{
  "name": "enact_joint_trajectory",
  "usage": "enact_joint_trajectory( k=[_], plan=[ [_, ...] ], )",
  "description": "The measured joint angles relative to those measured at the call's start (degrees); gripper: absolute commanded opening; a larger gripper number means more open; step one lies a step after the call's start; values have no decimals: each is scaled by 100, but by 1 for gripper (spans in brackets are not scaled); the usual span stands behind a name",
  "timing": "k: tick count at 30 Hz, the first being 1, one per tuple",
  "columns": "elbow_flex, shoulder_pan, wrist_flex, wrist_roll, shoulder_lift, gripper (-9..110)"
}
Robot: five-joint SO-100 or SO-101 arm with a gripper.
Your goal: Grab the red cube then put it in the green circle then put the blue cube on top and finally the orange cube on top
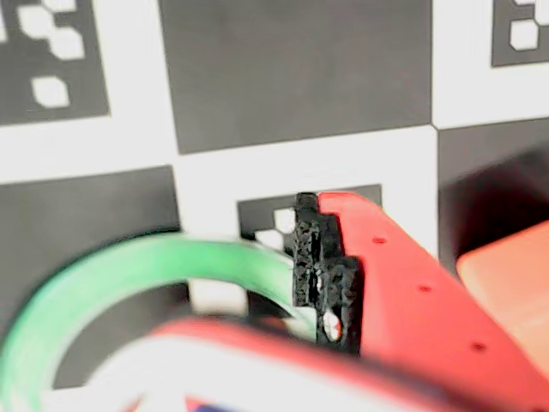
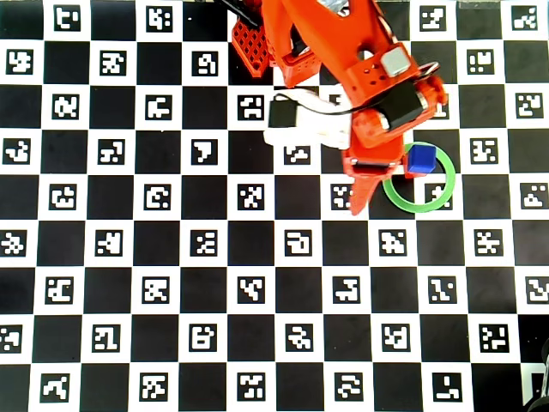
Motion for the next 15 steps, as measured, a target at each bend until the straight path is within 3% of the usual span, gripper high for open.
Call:
enact_joint_trajectory(
  k=[15],
  plan=[
    [352, 431, 114, -1055, 958, 50]
  ],
)
